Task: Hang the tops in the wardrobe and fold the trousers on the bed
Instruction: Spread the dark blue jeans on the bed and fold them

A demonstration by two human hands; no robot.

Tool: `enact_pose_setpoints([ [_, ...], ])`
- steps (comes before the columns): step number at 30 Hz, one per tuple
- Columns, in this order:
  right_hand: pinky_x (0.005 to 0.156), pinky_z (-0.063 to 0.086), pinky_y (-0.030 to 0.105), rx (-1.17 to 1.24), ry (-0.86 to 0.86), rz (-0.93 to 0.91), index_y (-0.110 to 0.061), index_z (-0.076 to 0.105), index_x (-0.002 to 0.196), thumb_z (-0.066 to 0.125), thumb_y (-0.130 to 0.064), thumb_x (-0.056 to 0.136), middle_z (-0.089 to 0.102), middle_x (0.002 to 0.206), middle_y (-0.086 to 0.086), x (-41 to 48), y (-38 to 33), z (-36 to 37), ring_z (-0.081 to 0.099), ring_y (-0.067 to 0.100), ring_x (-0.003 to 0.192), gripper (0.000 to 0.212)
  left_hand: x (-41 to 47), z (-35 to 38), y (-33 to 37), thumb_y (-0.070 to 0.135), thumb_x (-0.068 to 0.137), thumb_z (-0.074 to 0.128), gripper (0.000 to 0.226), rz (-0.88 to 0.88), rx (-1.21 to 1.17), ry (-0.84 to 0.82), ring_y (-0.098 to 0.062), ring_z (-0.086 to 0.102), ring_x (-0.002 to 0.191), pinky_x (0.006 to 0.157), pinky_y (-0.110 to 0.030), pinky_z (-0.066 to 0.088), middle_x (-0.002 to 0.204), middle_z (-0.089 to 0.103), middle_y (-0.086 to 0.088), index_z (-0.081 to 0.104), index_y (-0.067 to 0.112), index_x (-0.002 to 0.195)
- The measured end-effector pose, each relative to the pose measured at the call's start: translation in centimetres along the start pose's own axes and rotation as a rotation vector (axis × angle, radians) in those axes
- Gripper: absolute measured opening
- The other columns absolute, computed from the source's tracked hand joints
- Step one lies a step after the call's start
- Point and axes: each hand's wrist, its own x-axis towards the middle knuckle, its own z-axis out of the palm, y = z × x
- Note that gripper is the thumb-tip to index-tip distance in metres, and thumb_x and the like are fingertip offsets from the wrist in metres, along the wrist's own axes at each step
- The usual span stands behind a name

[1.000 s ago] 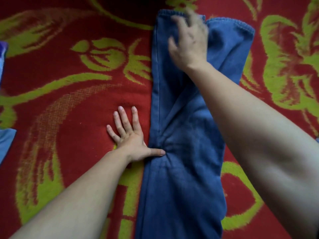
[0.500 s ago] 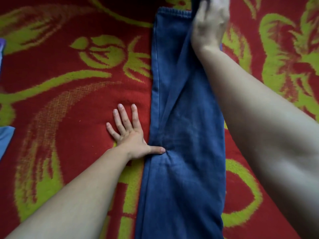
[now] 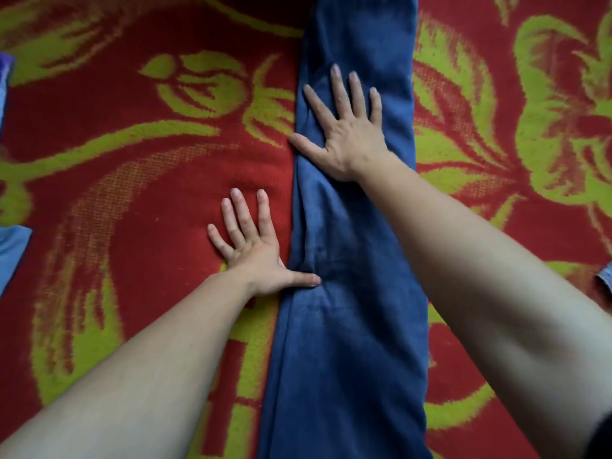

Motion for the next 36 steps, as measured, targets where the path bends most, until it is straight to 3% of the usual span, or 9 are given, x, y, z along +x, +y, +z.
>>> enact_pose_setpoints([
  [4, 0.120, -0.007, 0.055, 0.061, -0.033, -0.040, -0.040, 0.006, 0.157, 0.018, -0.086, 0.083, -0.012, 0.166, 0.008, 0.2, -0.1, -1.0, -0.012, 0.031, 0.152, 0.088, -0.1, -0.3, 0.0, 0.099, 0.011, 0.049, 0.172, -0.003, -0.002, 0.010, -0.023, -0.063, 0.116, 0.096, -0.056, -0.032, 0.124, -0.068, -0.007, -0.053, 0.029, 0.130],
  [9, 0.122, 0.007, 0.050, 0.123, 0.347, 0.146, -0.025, 0.024, 0.157, 0.027, -0.051, 0.102, 0.011, 0.165, 0.015, -6.5, 0.1, 0.6, 0.009, 0.032, 0.153, 0.061, -0.1, -0.2, 0.5, 0.094, 0.021, 0.063, 0.172, 0.016, 0.011, 0.037, -0.030, -0.054, 0.126, 0.103, -0.061, -0.025, 0.132, -0.061, -0.012, -0.053, 0.028, 0.130],
  [13, 0.123, -0.003, 0.047, 0.121, 0.062, 0.157, -0.029, 0.008, 0.159, 0.023, -0.056, 0.103, -0.007, 0.166, 0.011, -10.8, 0.8, 3.3, -0.008, 0.029, 0.153, 0.064, -0.6, 0.1, 0.3, 0.089, 0.030, 0.070, 0.170, 0.004, 0.018, 0.055, -0.033, -0.045, 0.135, 0.106, -0.061, -0.022, 0.143, -0.052, -0.017, -0.048, 0.025, 0.135],
  [18, 0.121, -0.003, 0.051, 0.189, 0.153, 0.293, -0.031, 0.012, 0.159, 0.026, -0.062, 0.100, -0.007, 0.166, 0.013, -13.4, 1.9, 4.0, -0.006, 0.032, 0.153, 0.068, -0.7, 0.8, -0.3, 0.081, 0.041, 0.076, 0.163, 0.036, -0.008, 0.099, -0.031, -0.042, 0.138, 0.108, -0.059, -0.021, 0.147, -0.048, -0.015, -0.039, 0.027, 0.143],
  [23, 0.122, -0.007, 0.046, 0.236, 0.019, 0.334, -0.034, -0.003, 0.158, 0.018, -0.068, 0.098, -0.016, 0.165, 0.009, -16.7, 3.3, 5.5, -0.012, 0.027, 0.153, 0.072, -0.3, 0.5, 0.0, 0.050, 0.081, 0.062, 0.090, 0.017, -0.305, 0.284, -0.019, -0.019, 0.149, 0.117, -0.055, -0.013, 0.164, -0.017, -0.005, 0.012, 0.034, 0.155],
  [26, 0.121, -0.008, 0.047, 0.225, 0.013, 0.336, -0.036, -0.004, 0.158, 0.016, -0.070, 0.096, -0.018, 0.165, 0.009, -16.4, 3.1, 5.8, -0.014, 0.027, 0.152, 0.073, -0.4, 0.8, 2.5, 0.078, 0.085, 0.033, 0.082, -0.065, -0.468, 0.438, -0.021, -0.009, 0.151, 0.117, -0.056, -0.010, 0.165, -0.002, -0.006, 0.020, 0.033, 0.153],
  [29, 0.121, -0.006, 0.047, 0.217, 0.062, 0.334, -0.037, -0.001, 0.158, 0.015, -0.070, 0.096, -0.014, 0.166, 0.008, -17.0, 3.3, 6.5, -0.011, 0.026, 0.153, 0.072, 0.7, 0.4, 5.0, 0.077, 0.085, 0.036, 0.087, 0.075, -0.227, 0.621, -0.030, -0.009, 0.151, 0.114, -0.062, -0.006, 0.164, -0.009, -0.014, 0.004, 0.037, 0.155],
  [32, 0.120, 0.000, 0.047, 0.227, 0.098, 0.332, -0.041, 0.009, 0.156, 0.017, -0.074, 0.093, -0.003, 0.167, 0.006, -16.7, 3.6, 6.5, -0.002, 0.026, 0.152, 0.072, 3.7, -1.9, 4.3, 0.068, 0.093, 0.031, 0.076, 0.276, 0.184, 0.554, -0.029, -0.020, 0.149, 0.112, -0.066, -0.010, 0.161, -0.021, -0.014, -0.006, 0.041, 0.154],
  [36, 0.107, 0.025, 0.044, 0.287, 0.325, 0.390, -0.037, 0.048, 0.131, 0.039, -0.077, 0.086, 0.043, 0.140, 0.002, -14.6, 4.8, 5.3, 0.036, 0.027, 0.131, 0.061, 6.0, -1.4, 2.6, 0.064, 0.094, 0.018, 0.072, 0.396, 0.301, 0.590, -0.028, -0.006, 0.152, 0.114, -0.067, -0.003, 0.165, -0.006, -0.012, -0.004, 0.035, 0.156],
])
